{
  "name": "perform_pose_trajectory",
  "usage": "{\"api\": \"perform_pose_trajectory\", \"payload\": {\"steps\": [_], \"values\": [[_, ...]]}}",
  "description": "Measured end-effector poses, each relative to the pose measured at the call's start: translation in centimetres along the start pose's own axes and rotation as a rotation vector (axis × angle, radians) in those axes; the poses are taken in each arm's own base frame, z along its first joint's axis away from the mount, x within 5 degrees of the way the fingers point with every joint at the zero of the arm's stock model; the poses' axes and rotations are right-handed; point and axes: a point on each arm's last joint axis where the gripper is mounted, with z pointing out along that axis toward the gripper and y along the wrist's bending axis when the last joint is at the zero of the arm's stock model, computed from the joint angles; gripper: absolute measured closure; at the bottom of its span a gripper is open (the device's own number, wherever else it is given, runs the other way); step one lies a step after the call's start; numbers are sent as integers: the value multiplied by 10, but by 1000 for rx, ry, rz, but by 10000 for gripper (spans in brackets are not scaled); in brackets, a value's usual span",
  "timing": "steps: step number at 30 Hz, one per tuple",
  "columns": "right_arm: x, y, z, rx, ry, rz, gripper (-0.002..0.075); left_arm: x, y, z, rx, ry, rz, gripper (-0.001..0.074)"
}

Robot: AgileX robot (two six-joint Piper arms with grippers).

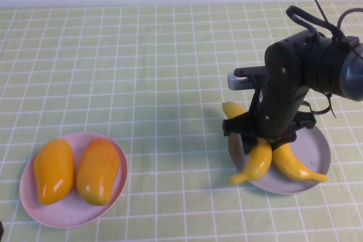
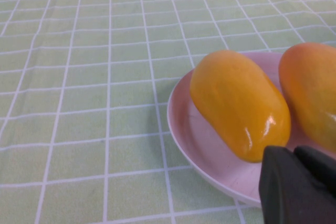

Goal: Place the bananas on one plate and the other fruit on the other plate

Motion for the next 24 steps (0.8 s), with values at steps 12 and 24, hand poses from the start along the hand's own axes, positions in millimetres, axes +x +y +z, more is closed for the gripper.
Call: {"api": "perform_pose_trajectory", "payload": {"steps": [12, 24], "values": [[-2, -5, -4, 9, -22, 1, 161, 0, 0, 0, 0, 0, 0, 731], [23, 8, -81, -61, -170, -67, 267, 0, 0, 0, 0, 0, 0, 731]]}}
